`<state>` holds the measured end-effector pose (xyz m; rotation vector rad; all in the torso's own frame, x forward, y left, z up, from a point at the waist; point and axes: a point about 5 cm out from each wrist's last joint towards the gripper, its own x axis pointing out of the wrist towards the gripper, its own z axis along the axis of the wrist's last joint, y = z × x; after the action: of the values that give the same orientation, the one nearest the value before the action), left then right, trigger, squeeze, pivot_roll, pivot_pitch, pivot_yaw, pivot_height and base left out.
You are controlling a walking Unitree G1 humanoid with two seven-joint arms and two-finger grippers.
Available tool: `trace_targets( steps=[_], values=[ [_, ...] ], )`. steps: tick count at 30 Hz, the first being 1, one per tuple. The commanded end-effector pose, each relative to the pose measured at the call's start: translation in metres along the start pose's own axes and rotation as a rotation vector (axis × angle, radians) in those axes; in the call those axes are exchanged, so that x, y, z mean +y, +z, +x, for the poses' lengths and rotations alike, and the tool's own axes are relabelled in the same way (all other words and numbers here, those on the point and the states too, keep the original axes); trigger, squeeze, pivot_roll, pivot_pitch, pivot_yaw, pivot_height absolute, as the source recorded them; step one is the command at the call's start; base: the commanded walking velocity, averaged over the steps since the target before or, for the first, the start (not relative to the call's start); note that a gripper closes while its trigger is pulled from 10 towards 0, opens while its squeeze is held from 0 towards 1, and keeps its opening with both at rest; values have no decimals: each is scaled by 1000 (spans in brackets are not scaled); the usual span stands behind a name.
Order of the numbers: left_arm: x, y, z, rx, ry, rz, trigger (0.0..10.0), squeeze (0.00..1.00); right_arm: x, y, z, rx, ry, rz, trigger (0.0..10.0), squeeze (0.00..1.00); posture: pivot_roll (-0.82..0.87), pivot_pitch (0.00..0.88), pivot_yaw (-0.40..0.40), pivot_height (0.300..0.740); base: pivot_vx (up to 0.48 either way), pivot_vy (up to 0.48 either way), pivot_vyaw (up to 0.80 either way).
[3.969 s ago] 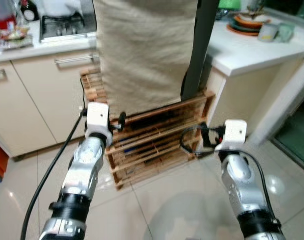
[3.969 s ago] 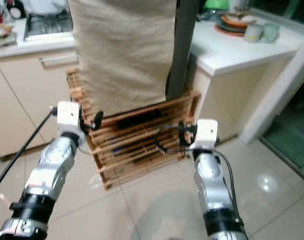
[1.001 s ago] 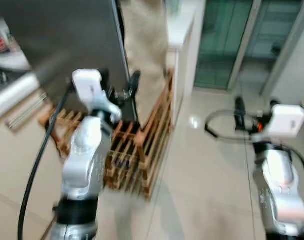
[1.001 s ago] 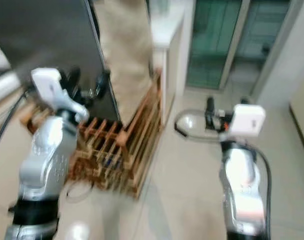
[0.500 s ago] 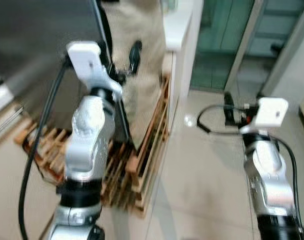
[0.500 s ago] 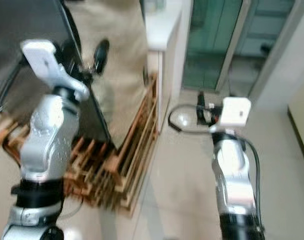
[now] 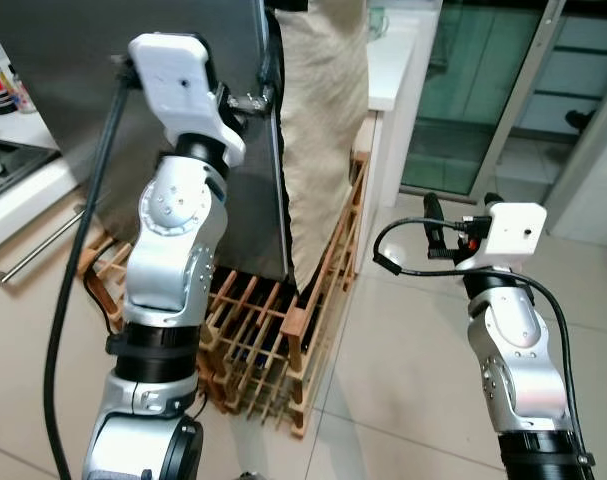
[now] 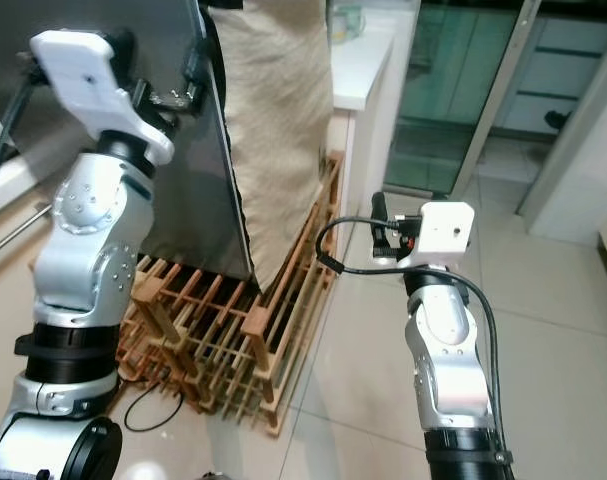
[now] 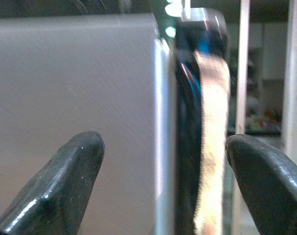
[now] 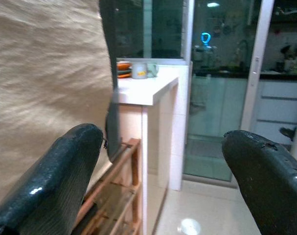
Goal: Restocking fridge
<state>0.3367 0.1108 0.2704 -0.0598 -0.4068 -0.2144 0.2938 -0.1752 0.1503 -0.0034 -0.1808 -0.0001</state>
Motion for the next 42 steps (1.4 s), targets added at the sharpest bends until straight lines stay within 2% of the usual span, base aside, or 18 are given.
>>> trace_targets(
  steps=[1, 2, 6, 15, 25, 42],
  values=[
    [-6, 3, 6, 12, -30, -5, 10000, 0, 0, 0, 0, -4, -2, -2, 10000, 0, -169, 0, 70, 740, 0, 0, 0],
    [-7, -5, 7, 55, -36, -12, 10000, 0, 0, 0, -1, -2, -1, 0, 10000, 0, -171, 0, 71, 740, 0, 0, 0],
    [-8, -11, 8, 89, -21, -33, 10000, 0, 0, 0, -1, -1, -5, 2, 10000, 0, -175, 0, 76, 740, 0, 0, 0],
    [-10, -6, 10, 71, -40, -62, 10000, 0, -1, -2, -3, 0, -12, 2, 10000, 0, -177, 0, 79, 740, 0, 0, 0],
    [-29, -14, 5, 142, -113, -136, 10000, 0, -3, -6, -4, 20, -17, 4, 10000, 0, -178, 0, 82, 740, 0, 0, 0],
    [-36, -20, -3, 196, -157, -181, 10000, 0, -4, -10, -5, 35, -12, -4, 10000, 0, -174, 0, 69, 740, 0, 0, 0]
  ],
)
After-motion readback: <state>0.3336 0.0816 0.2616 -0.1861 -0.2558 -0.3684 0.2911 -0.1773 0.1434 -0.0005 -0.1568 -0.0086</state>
